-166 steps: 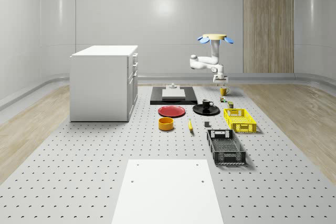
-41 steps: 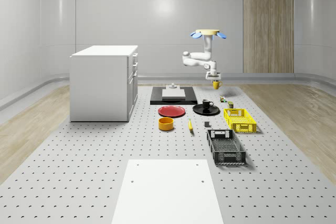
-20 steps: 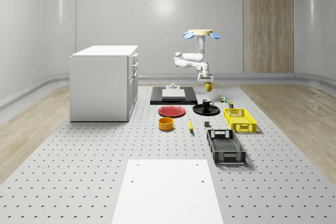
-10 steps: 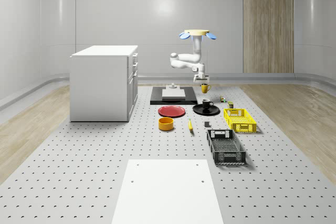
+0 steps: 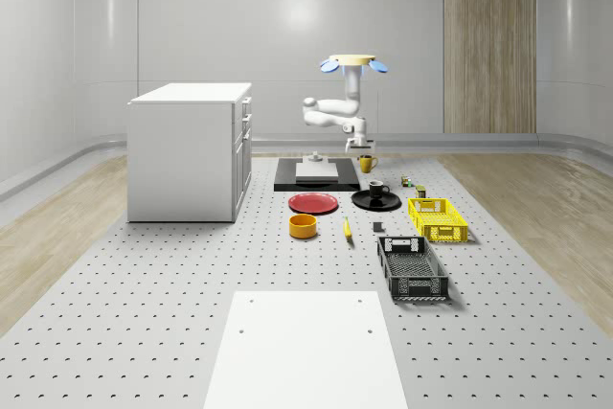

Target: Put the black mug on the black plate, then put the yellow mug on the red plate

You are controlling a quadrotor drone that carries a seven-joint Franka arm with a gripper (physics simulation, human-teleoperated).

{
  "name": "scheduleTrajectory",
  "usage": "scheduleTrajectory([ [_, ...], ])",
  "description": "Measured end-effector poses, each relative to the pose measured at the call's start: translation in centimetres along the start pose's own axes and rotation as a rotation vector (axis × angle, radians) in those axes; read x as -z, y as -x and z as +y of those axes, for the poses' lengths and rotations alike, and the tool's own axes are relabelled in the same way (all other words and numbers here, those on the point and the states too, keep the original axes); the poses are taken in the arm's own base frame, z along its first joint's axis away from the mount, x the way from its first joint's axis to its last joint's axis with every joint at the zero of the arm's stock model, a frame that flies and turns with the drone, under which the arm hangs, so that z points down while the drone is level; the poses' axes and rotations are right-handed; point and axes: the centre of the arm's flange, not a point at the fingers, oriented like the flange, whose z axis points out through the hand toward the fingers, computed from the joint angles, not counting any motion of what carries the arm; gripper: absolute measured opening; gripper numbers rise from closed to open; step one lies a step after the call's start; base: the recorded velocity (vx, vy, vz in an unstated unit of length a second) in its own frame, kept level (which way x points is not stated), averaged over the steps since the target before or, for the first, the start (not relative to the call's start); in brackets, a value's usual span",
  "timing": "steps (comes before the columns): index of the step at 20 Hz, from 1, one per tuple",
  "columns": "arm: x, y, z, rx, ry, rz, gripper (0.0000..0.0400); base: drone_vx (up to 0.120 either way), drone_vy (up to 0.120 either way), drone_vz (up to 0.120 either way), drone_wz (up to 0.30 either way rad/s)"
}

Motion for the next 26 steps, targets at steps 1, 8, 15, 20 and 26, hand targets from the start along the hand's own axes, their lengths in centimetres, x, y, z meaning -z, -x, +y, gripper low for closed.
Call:
scheduleTrajectory([
  [1,0.00,0.00,0.00,0.000,0.000,0.000,0.0110,0.120,-0.120,0.000,0.000],
  [8,0.00,0.00,0.00,0.000,0.000,0.000,0.0110,0.120,-0.120,0.000,0.000],
  [15,0.00,0.00,0.00,0.000,0.000,0.000,0.0110,0.120,-0.120,0.000,0.000],
  [20,0.00,0.00,0.00,0.000,0.000,0.000,0.0110,0.120,-0.120,0.000,0.000],
  [26,0.00,0.00,0.00,0.000,0.000,0.000,0.0110,0.120,-0.120,0.000,0.000],
])
